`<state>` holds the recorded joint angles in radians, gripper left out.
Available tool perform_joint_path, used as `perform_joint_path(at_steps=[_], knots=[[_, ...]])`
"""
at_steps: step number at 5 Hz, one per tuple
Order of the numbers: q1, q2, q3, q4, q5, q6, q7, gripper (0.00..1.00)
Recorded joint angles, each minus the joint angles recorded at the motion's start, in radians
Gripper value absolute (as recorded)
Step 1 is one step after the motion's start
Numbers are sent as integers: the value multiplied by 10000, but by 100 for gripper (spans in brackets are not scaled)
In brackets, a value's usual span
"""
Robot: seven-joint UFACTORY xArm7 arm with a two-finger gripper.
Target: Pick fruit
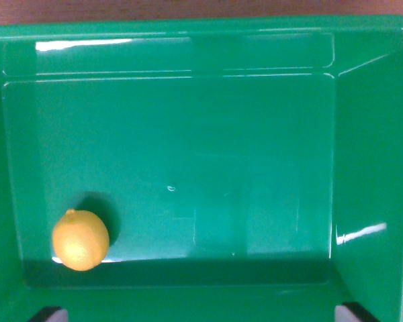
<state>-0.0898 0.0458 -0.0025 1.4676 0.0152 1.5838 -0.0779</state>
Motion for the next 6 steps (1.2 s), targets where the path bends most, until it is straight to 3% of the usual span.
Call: perform_joint_path(at_steps=[6], knots=[[86, 82, 87, -429, 14, -540, -57, 0]])
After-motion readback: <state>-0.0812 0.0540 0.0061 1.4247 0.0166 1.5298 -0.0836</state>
